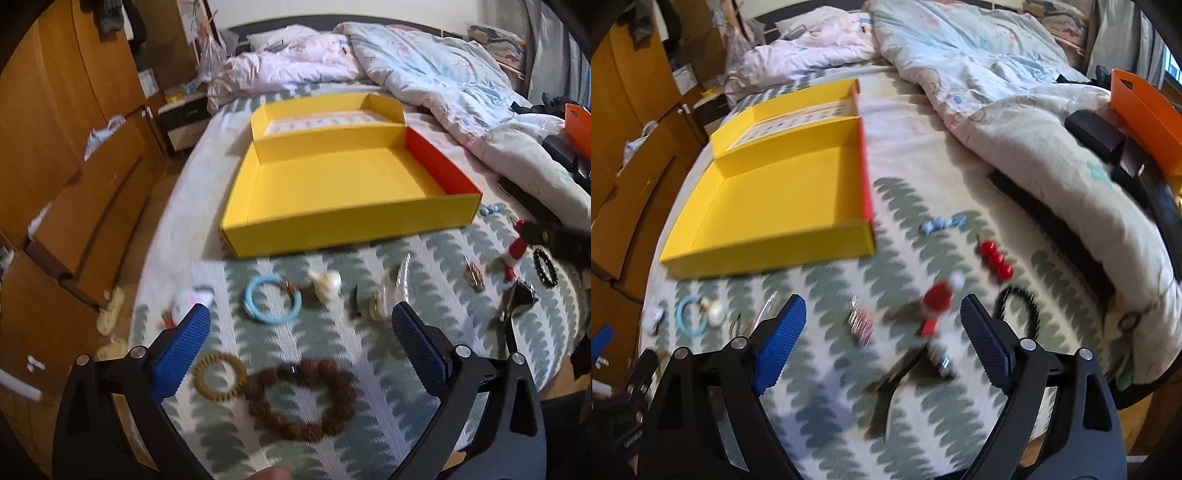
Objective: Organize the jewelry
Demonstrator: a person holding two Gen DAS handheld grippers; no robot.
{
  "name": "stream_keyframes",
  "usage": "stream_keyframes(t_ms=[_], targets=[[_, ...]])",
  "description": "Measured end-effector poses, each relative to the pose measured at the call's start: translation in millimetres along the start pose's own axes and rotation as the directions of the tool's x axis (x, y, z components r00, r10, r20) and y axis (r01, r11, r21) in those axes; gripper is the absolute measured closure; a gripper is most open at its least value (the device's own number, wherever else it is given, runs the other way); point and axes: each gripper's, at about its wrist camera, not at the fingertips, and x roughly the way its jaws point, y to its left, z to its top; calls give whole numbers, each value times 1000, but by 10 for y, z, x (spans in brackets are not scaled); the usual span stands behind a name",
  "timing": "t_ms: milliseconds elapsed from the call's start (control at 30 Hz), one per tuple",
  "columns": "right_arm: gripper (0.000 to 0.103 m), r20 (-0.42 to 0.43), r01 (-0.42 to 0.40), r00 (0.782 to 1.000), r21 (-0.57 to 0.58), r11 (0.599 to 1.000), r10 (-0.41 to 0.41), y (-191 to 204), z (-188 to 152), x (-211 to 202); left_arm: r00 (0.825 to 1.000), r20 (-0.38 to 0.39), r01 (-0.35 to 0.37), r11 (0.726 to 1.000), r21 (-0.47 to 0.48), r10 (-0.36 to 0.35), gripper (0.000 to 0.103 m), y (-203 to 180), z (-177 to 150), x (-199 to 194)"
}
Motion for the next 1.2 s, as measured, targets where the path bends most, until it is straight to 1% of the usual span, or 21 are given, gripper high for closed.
stream_keyframes(t_ms=[67,100,200,233,267,400,433,500,567,700,900,1200], targets=[[16,10,-2,1000,-2,1000,2,34,-161,-62,1000,-1,18,1000,-13,-18,6,29,-82,-9],[16,20,3,1000,-2,1000,-3,39,-278,-97,1000,0,9,1000,-24,-9,6,54,-133,-10],[16,11,11,1000,-2,1000,-11,32,-491,-123,999,4,-32,998,-59,32,6,117,-274,-18],[16,11,5,1000,5,1000,-5,18,-558,-133,998,7,-64,995,-82,65,6,153,-340,-28],[16,7,10,1000,6,1000,-10,13,-624,-138,997,7,-77,992,-99,78,6,179,-393,-35],[16,-1,47,999,1,999,-47,12,-782,-121,999,-16,-39,993,-109,37,6,178,-475,-29],[16,-8,40,999,2,999,-40,4,-814,-104,999,-14,-39,993,-110,38,6,179,-488,-37],[16,-14,39,999,-1,999,-39,16,-884,-81,997,5,-78,991,-106,79,6,167,-498,-73],[16,-14,57,998,-15,998,-57,39,-922,-62,994,23,-100,990,-98,102,6,162,-497,-102],[16,-5,61,998,-34,998,-61,85,-948,-74,996,22,-80,991,-107,83,6,184,-493,-103],[16,5,51,999,-28,998,-51,76,-952,-104,996,24,-85,992,-98,88,6,179,-482,-98],[16,4,45,999,-20,999,-45,57,-959,-117,999,7,-50,994,-96,51,6,157,-494,-66]])
